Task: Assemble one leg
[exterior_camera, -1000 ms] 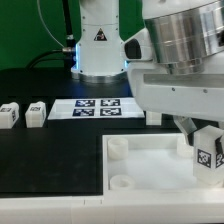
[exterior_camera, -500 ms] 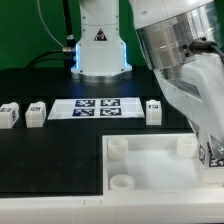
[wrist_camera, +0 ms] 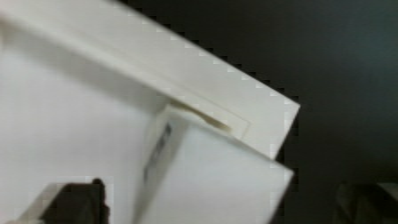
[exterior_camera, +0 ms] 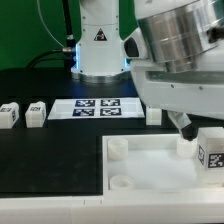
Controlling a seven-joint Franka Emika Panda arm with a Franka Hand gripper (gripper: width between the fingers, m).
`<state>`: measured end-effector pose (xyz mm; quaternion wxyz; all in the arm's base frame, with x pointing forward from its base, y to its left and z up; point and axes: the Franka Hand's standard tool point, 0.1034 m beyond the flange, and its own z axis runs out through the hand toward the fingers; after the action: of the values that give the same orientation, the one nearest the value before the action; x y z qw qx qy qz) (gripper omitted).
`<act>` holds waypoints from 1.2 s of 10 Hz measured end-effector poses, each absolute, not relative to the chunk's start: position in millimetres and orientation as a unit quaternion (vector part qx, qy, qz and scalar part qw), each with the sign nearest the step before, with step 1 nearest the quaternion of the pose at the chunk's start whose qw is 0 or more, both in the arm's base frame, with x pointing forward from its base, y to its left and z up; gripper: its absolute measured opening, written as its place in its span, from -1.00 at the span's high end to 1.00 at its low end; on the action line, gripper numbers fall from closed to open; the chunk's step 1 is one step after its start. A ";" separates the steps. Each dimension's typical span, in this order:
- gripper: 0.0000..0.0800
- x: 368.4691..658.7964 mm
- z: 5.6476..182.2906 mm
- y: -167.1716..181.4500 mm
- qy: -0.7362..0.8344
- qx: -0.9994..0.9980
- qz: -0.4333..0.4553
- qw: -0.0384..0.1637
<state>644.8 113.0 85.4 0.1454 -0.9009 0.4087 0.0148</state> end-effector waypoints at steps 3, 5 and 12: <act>-0.62 644.4 84.1 110.9 0.252 -0.958 -0.008 0.139; -0.62 646.2 85.7 117.0 0.109 -0.988 -0.030 0.104; 0.20 646.3 82.2 122.7 0.213 -0.972 -0.026 0.099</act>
Offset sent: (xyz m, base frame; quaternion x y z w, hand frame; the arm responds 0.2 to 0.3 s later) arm 0.0101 -0.0020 0.0047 -0.1156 0.0504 -0.3563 0.9258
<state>646.3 122.7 82.2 0.0989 -0.9717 0.2127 -0.0259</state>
